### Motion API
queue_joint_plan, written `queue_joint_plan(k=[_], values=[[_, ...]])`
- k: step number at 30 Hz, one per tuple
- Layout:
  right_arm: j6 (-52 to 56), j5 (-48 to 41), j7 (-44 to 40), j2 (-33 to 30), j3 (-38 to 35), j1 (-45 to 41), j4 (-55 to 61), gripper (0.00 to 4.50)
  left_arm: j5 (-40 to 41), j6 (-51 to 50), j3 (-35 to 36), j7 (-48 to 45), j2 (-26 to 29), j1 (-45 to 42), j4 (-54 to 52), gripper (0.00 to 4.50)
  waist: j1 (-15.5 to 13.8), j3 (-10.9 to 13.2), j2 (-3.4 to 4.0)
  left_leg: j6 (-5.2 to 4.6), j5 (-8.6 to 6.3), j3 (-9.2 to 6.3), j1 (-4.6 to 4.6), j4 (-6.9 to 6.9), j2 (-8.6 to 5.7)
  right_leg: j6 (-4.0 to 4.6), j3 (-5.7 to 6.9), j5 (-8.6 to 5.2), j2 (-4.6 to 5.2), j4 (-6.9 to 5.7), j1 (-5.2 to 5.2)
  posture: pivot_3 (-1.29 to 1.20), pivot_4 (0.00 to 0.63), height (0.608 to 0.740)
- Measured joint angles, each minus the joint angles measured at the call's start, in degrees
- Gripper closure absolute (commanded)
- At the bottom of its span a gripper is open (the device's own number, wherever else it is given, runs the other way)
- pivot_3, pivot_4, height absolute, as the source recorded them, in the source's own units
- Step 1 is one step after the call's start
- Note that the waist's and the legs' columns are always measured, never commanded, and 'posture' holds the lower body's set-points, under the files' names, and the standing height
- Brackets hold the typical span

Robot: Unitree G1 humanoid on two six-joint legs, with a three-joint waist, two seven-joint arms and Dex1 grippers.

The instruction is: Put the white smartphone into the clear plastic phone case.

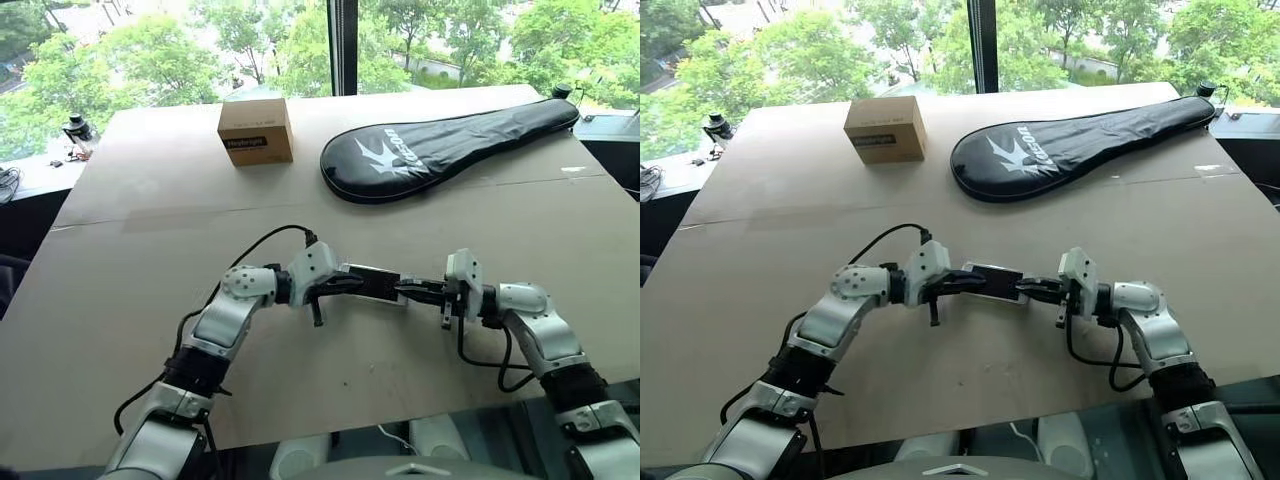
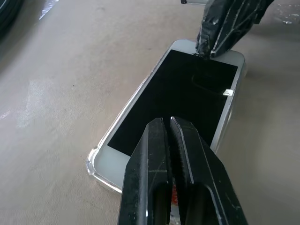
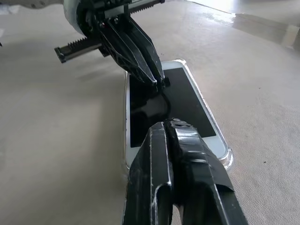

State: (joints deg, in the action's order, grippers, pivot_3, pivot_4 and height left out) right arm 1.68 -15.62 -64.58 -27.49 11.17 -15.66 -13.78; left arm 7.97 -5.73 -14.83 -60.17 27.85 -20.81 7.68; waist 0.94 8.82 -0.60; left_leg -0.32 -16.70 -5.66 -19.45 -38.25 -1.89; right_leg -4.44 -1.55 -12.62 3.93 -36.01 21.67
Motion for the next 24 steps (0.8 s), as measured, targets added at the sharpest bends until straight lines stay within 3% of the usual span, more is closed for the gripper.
queue_joint_plan(k=[7,13,14,16,22,23,24], values=[[2.34,1.0,-0.02,-0.94,1.9,-1.99,-1.02,4.5,-0.47,-0.18,-0.17,-0.08,0.16,0.49,0.27,4.31,-0.23,-1.25,-0.36,0.0,0.0,-0.25,0.12,-0.04,0.0,0.0,0.04,0.01,0.0,0.07,-0.15,0.0,0.15,0.74],[-0.5,-2.3,-0.99,1.86,-1.13,-0.87,-2.75,4.5,-0.29,0.35,0.09,0.3,-0.25,0.5,0.27,4.31,-0.02,-1.07,-0.05,0.0,0.01,-0.4,0.01,-0.03,0.02,0.0,0.01,0.03,-0.03,0.05,-0.03,0.0,0.15,0.74],[0.01,-3.77,-1.45,2.11,-1.99,-0.58,-2.6,3.93,0.39,0.15,0.79,0.29,-0.29,0.57,0.15,4.16,-0.02,-0.91,0.11,0.0,0.01,-0.43,-0.14,-0.04,0.01,0.15,0.02,0.21,-0.03,0.05,0.08,0.0,0.15,0.74],[2.71,-6.62,-2.0,1.95,-3.65,-0.26,-1.42,3.32,2.57,-1.54,2.65,0.29,-0.22,1.37,-1.52,3.59,-0.02,-0.65,0.39,0.01,0.01,-0.44,-0.44,-0.04,-0.01,0.04,0.01,0.3,-0.01,0.04,0.39,0.0,0.15,0.74],[7.94,-11.83,-6.59,-6.6,-10.2,-0.52,3.78,0.4,8.22,-6.43,10.05,0.52,4.32,4.4,-7.66,0.73,0.01,-0.49,0.56,0.13,0.07,-0.4,-1.68,0.02,-0.05,0.05,-0.06,0.32,0.05,-0.12,1.8,0.0,0.15,0.74],[8.79,-12.59,-7.71,-8.18,-11.15,-1.23,3.61,0.01,9.34,-7.01,11.44,0.24,5.28,4.91,-7.94,0.27,0.12,-0.43,0.61,0.11,0.07,-0.37,-1.81,0.05,-0.05,0.05,-0.1,0.33,0.04,-0.12,1.96,0.0,0.15,0.74],[9.39,-13.08,-9.85,-11.06,-12.17,-2.33,2.52,0.0,10.74,-7.5,13.29,-0.66,7.04,5.85,-8.28,0.06,0.15,-0.3,0.69,0.08,0.05,-0.34,-1.85,0.05,-0.05,0.05,-0.11,0.32,0.05,-0.11,1.99,0.0,0.15,0.74]])
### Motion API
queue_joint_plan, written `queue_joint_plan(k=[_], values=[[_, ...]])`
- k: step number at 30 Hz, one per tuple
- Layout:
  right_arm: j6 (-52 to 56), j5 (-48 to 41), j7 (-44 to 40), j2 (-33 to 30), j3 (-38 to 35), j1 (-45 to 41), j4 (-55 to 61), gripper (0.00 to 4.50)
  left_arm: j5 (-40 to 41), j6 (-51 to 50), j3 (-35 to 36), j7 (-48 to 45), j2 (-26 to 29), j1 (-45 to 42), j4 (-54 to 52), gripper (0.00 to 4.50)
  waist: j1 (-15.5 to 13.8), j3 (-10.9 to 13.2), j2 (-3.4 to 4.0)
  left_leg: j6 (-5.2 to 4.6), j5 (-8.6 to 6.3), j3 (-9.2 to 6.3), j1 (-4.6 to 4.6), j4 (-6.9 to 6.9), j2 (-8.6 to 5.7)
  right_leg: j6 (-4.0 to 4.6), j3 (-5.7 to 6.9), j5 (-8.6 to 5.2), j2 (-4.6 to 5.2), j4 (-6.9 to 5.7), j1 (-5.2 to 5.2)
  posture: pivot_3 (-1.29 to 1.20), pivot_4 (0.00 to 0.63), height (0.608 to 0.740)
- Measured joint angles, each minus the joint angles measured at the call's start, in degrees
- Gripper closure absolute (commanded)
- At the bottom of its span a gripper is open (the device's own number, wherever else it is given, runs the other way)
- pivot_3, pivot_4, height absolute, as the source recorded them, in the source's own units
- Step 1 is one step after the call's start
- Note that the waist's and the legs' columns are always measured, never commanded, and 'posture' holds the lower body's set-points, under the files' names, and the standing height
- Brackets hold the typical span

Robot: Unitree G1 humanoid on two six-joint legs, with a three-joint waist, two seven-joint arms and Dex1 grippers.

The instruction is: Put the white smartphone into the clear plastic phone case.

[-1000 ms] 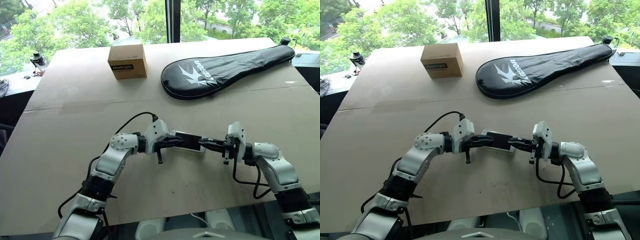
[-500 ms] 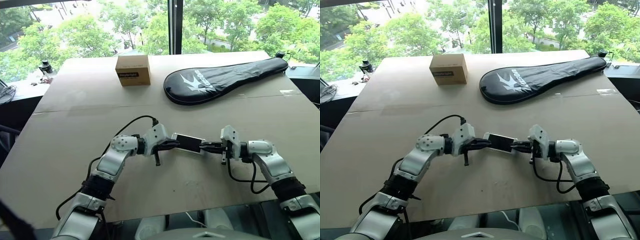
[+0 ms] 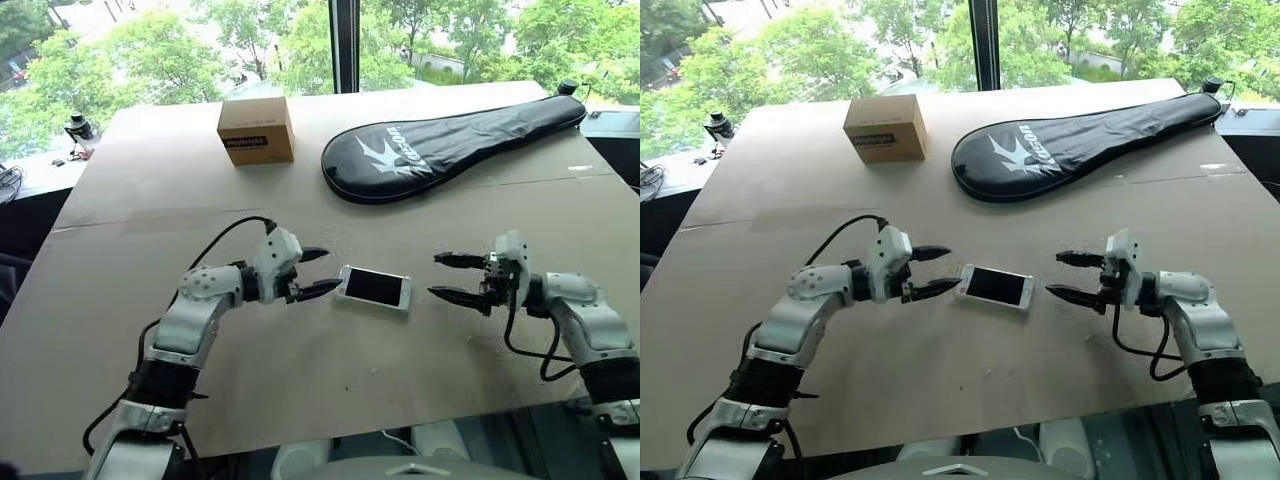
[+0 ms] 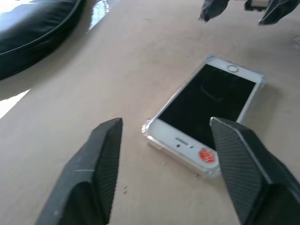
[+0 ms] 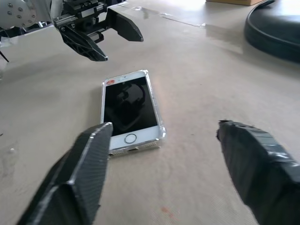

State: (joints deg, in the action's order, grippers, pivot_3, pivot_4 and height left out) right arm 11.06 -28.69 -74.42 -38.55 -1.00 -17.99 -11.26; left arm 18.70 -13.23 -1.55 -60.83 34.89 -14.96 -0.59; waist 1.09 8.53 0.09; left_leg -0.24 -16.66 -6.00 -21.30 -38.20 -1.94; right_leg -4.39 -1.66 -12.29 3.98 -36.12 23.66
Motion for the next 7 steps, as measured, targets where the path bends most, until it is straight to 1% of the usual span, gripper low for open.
queue_joint_plan(k=[3,5,7], values=[[-0.75,0.6,-4.97,-6.27,-2.15,-1.76,-5.35,0.0,1.13,0.84,3.86,-2.26,4.51,2.14,1.19,0.06,-0.14,0.25,0.02,-0.05,-0.03,0.16,0.0,0.01,-0.01,0.01,0.03,0.0,0.0,0.04,-0.03,0.0,0.15,0.74],[-2.33,1.59,-7.77,-7.87,-2.3,-2.65,-9.25,0.0,1.05,2.78,5.26,-3.86,6.38,3.41,3.52,0.06,-0.21,0.31,0.01,-0.05,-0.03,0.33,0.0,0.01,0.0,0.01,0.06,-0.01,0.0,0.06,-0.05,0.0,0.15,0.74],[-2.87,1.83,-9.0,-7.89,-2.21,-2.84,-10.87,0.0,1.02,3.73,5.45,-4.77,6.91,4.0,4.32,0.06,-0.22,0.43,-0.02,-0.05,-0.03,0.35,0.0,0.0,0.0,0.01,0.05,0.0,0.01,0.05,-0.06,0.0,0.15,0.74]])
